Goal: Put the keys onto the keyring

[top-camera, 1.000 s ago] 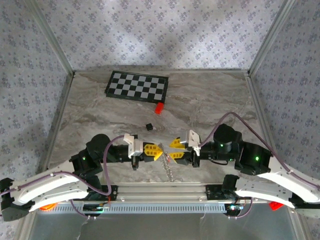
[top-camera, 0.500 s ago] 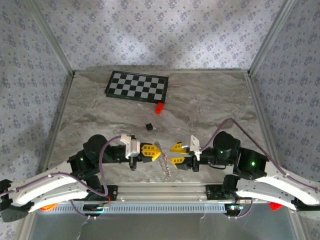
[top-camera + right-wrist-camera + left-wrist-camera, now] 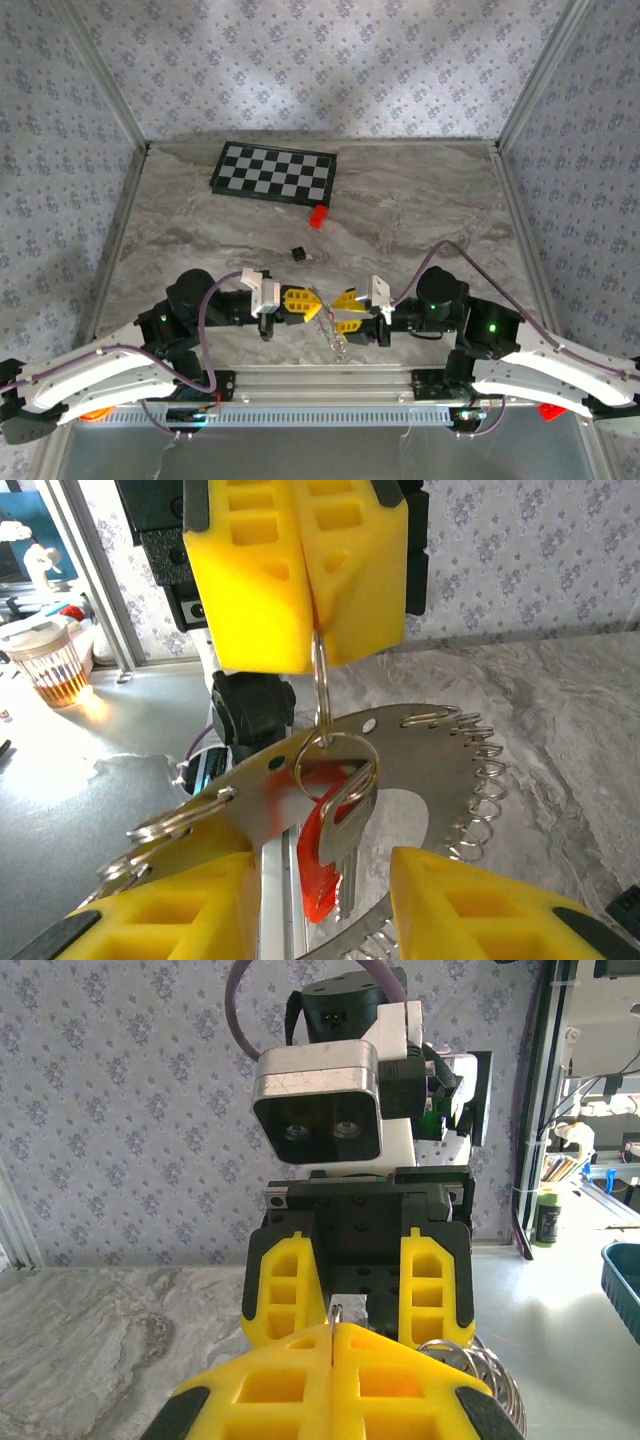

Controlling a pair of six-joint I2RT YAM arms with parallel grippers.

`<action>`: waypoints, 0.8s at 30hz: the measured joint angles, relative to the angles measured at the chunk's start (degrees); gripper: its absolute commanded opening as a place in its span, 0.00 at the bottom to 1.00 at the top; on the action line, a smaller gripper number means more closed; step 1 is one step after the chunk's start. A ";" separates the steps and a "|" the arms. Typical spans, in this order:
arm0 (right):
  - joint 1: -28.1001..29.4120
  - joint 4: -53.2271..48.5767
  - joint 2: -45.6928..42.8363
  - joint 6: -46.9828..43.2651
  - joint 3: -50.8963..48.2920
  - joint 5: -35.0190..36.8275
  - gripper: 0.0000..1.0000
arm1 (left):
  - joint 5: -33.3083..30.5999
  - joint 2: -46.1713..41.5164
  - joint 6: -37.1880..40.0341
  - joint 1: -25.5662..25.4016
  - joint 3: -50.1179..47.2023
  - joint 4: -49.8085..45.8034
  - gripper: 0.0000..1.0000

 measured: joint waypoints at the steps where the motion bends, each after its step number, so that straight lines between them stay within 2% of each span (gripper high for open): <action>1: 0.00 0.46 0.13 0.17 -0.17 0.00 0.38 | 0.00 0.00 0.00 0.00 0.00 0.00 0.00; 8: -0.02 3.78 0.87 1.22 -2.25 -0.26 0.33 | 0.00 0.00 0.00 0.00 0.00 0.00 0.00; 18: -0.46 6.29 1.11 2.51 -2.73 -0.37 0.14 | 0.00 0.00 -0.07 0.00 0.00 0.00 0.00; 24: -0.70 6.36 1.11 2.75 -2.73 -0.20 0.08 | 0.00 0.00 -0.17 0.00 0.00 -0.02 0.00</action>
